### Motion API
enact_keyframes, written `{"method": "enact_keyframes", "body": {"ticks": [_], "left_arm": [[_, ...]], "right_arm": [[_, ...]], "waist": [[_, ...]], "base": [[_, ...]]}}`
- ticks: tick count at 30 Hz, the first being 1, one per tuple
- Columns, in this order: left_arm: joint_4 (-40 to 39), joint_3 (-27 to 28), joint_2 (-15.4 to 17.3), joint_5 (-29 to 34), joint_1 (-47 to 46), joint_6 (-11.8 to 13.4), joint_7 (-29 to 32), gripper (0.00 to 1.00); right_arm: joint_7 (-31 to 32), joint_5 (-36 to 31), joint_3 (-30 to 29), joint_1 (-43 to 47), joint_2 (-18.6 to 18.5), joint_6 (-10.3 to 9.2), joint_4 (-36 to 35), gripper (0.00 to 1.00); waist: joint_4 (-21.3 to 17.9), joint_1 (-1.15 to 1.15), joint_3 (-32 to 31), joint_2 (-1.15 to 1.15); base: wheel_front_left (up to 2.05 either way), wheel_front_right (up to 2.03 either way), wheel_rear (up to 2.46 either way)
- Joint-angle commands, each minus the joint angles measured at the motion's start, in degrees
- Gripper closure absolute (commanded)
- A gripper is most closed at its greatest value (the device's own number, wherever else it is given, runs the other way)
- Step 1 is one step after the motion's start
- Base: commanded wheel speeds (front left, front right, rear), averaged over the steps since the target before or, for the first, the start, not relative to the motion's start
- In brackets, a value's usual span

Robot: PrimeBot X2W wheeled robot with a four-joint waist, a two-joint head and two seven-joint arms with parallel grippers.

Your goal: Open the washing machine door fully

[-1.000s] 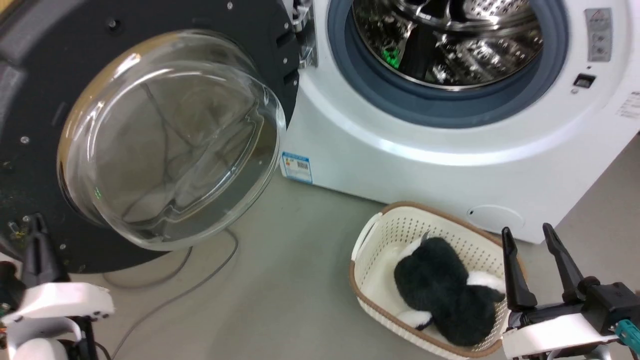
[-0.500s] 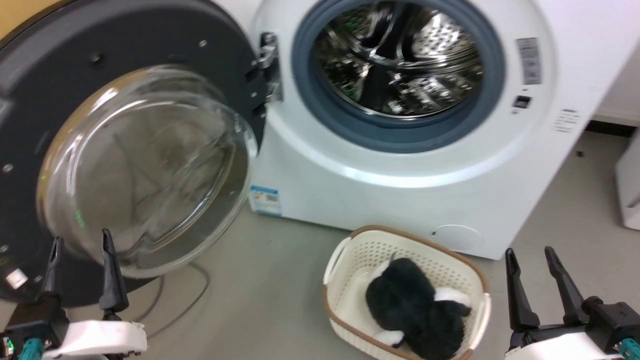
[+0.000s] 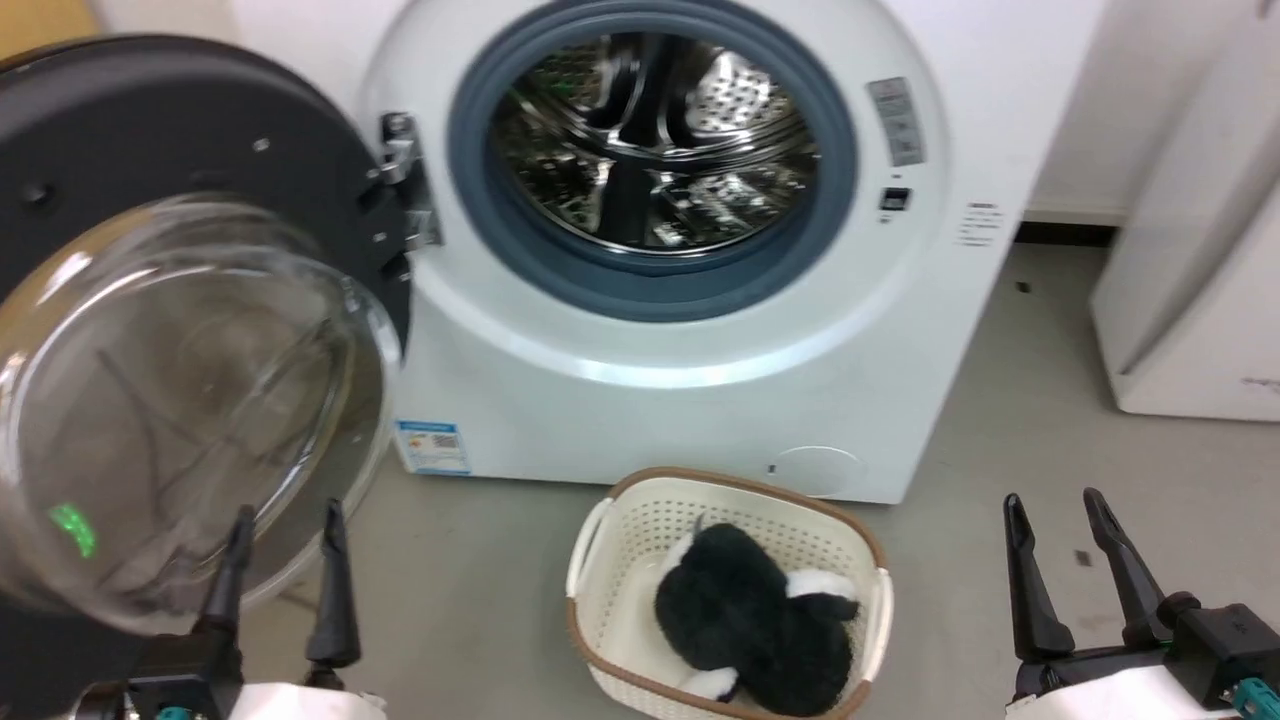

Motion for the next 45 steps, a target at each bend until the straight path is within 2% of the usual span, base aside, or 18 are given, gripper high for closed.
{"method": "enact_keyframes", "body": {"ticks": [1, 13, 14, 45], "left_arm": [[0.5, -0.6, 0.0, -0.5, 0.7, 0.3, -0.3, 0.00], [2.8, -1.7, 0.0, -1.0, 2.1, 1.9, -0.3, 0.00], [2.8, -1.8, 0.0, -1.1, 1.5, 1.8, 0.0, 1.00], [2.3, -3.1, 0.0, 0.1, 0.4, 2.3, 3.1, 1.00]], "right_arm": [[-0.2, -0.5, 0.1, 0.9, 0.2, 0.05, -0.6, 0.00], [-0.2, -1.6, 0.7, 2.2, 0.2, 0.05, -1.7, 0.00], [0.0, -1.3, 0.6, 1.7, 0.0, 0.00, -1.3, 1.00], [3.1, -2.7, 0.8, 0.8, 0.0, 0.01, -1.5, 1.00]], "waist": [[-1.9, 0.01, -0.2, 0.00], [-7.0, 0.01, 0.1, 0.00], [-6.9, 0.01, 0.0, 0.00], [-6.6, 0.01, 0.2, 0.00]], "base": [[0.00, 0.00, 0.00], [0.00, 0.00, 0.00], [0.00, 0.00, 0.00], [0.00, 0.00, 0.00]]}}
